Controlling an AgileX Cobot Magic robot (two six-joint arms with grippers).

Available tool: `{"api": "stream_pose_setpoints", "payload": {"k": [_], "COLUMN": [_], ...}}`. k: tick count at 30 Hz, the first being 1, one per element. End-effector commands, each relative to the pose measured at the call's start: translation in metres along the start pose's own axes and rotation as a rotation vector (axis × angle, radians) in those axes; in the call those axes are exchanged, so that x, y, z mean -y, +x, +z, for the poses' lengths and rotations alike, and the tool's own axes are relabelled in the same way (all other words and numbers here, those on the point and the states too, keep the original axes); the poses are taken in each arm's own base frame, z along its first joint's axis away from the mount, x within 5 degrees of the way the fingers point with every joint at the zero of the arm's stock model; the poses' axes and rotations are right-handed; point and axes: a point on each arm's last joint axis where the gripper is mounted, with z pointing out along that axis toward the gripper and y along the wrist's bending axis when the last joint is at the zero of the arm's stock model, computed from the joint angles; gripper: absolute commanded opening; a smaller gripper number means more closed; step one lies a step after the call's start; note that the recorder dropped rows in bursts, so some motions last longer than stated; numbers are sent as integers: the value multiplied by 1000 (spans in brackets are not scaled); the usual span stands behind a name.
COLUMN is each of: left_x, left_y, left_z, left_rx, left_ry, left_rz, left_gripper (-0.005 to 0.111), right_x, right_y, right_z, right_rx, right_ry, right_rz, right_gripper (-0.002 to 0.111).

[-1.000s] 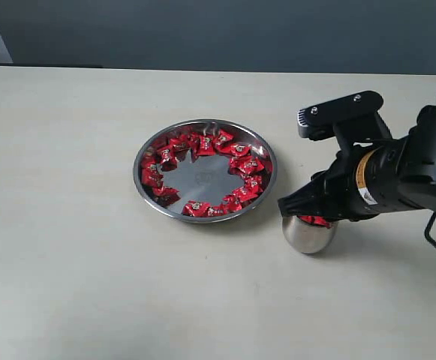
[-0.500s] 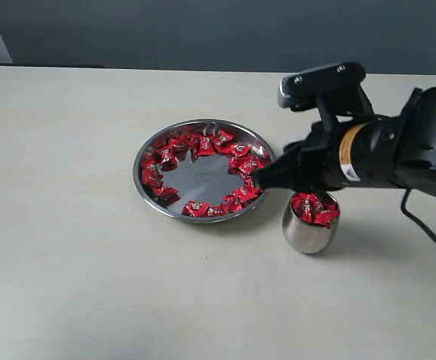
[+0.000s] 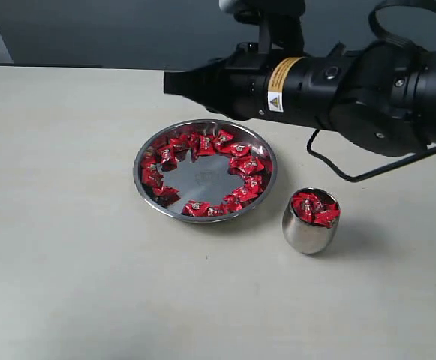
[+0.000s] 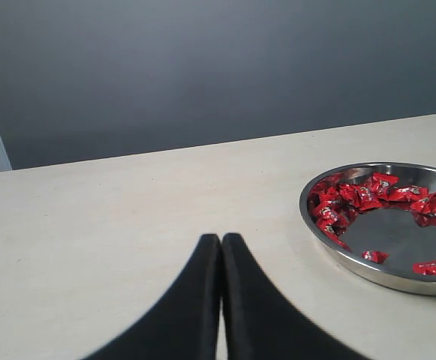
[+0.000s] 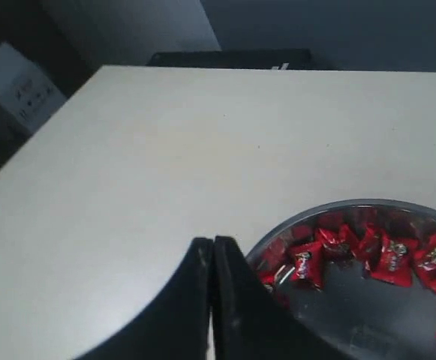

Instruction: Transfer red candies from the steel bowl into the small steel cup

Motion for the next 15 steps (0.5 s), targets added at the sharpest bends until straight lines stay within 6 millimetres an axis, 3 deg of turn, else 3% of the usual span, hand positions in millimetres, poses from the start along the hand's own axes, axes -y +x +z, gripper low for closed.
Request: {"api": "stream_pose_setpoints", "payload": {"k": [1, 11, 15], "left_x": [0, 0, 0], "left_y": [1, 1, 1], "left_z": [0, 0, 0], "left_rx": [7, 7, 7], "left_ry": [-1, -1, -1], "left_rz": [-2, -2, -2], "left_gripper": [2, 2, 2], "right_x": [0, 0, 4], "right_y": [-7, -6, -11], "right_z": [0, 0, -4], "right_rx": [35, 33, 34], "right_ry": [1, 0, 20], "right_rz": [119, 118, -1], "right_gripper": [0, 0, 0]}}
